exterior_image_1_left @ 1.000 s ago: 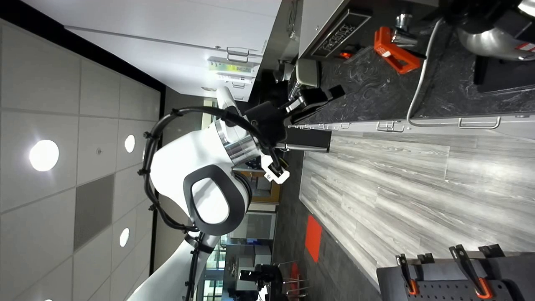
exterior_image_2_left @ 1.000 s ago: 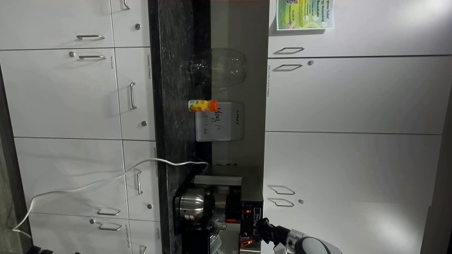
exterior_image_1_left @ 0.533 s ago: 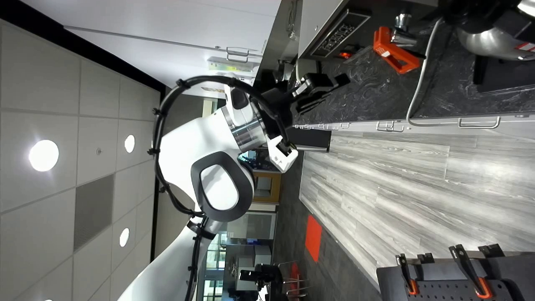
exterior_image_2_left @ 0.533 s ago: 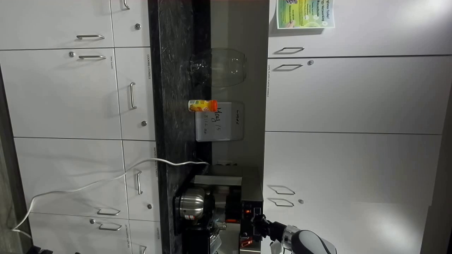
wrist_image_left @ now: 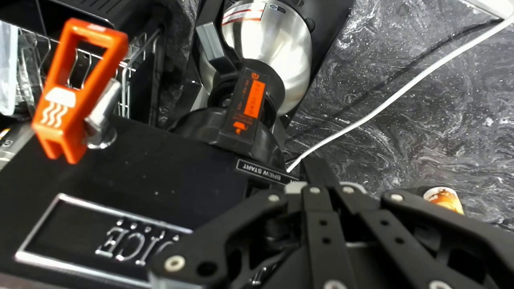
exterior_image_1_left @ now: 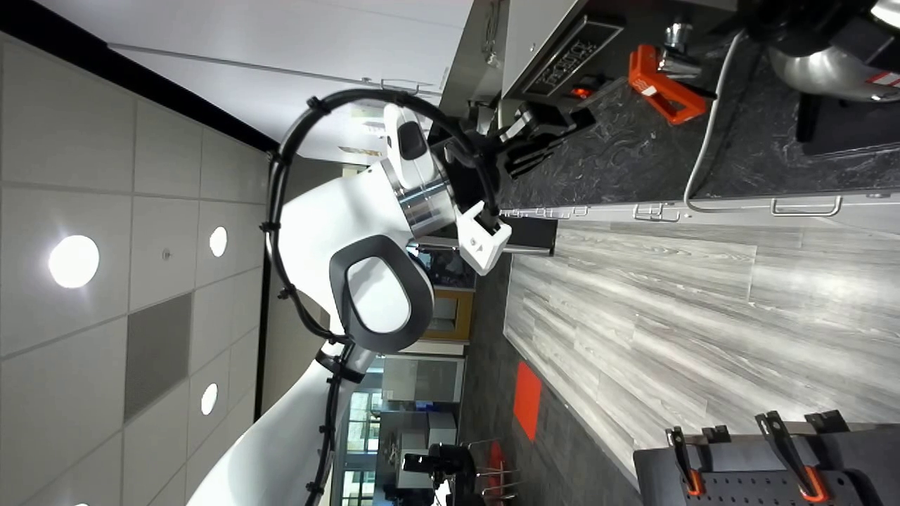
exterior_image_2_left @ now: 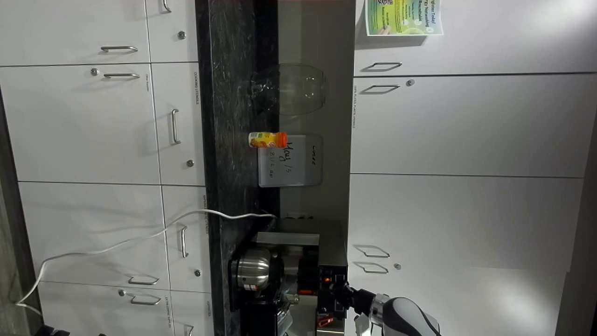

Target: Turn off the coffeemaker

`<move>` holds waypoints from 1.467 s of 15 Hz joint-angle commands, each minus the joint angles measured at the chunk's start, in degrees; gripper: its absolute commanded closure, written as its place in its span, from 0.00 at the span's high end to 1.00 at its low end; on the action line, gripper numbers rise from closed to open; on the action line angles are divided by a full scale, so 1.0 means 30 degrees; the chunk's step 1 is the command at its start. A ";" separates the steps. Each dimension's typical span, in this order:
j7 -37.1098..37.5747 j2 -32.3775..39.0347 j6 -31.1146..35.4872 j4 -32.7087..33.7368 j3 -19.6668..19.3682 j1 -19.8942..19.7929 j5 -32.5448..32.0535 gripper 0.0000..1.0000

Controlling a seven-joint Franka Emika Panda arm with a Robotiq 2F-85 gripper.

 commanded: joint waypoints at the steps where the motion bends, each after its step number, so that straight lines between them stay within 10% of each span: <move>1: -0.1167 0.0799 0.0305 0.0831 -0.0348 0.0314 0.0912 0.00; 22: -0.2365 -0.0803 -0.0229 -0.0368 0.0134 0.0185 0.1391 0.00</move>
